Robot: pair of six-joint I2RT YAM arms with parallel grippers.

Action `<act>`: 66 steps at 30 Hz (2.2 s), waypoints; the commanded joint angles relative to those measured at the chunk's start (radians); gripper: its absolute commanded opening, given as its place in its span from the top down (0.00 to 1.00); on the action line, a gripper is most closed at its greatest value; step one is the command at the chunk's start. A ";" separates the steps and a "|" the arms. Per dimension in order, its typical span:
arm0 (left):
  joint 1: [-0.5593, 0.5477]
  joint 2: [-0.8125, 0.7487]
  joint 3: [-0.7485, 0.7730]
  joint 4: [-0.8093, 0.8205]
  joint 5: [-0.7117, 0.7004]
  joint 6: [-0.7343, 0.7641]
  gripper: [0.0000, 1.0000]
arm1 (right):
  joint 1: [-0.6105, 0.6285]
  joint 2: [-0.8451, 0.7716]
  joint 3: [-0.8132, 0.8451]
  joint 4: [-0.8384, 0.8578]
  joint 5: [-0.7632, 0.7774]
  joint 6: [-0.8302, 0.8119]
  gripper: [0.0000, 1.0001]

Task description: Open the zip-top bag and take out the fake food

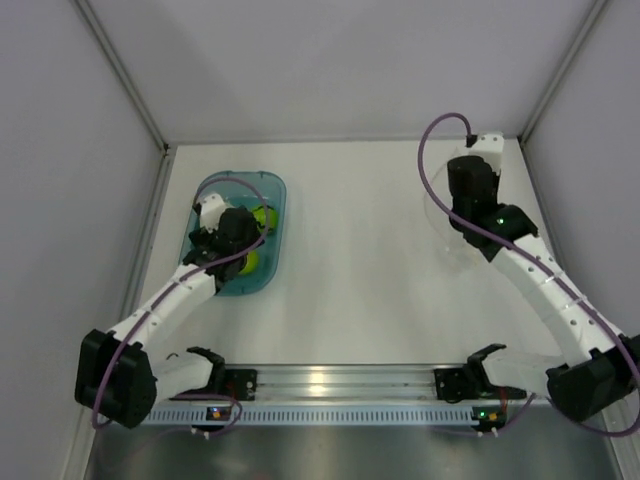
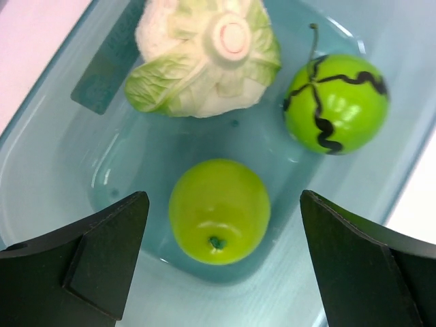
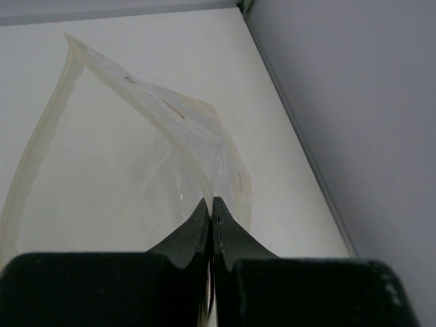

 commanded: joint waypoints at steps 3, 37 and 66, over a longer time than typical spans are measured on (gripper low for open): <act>0.006 -0.131 0.050 -0.025 0.185 0.024 0.02 | -0.050 0.180 0.136 0.037 0.147 -0.127 1.00; 0.013 -0.458 0.279 -0.379 -0.080 0.266 0.02 | -0.075 -0.123 0.011 0.126 -0.495 0.005 0.01; -0.029 -0.860 0.038 -0.327 0.164 0.392 0.02 | -0.073 -0.784 -0.373 -0.061 -0.442 -0.011 0.01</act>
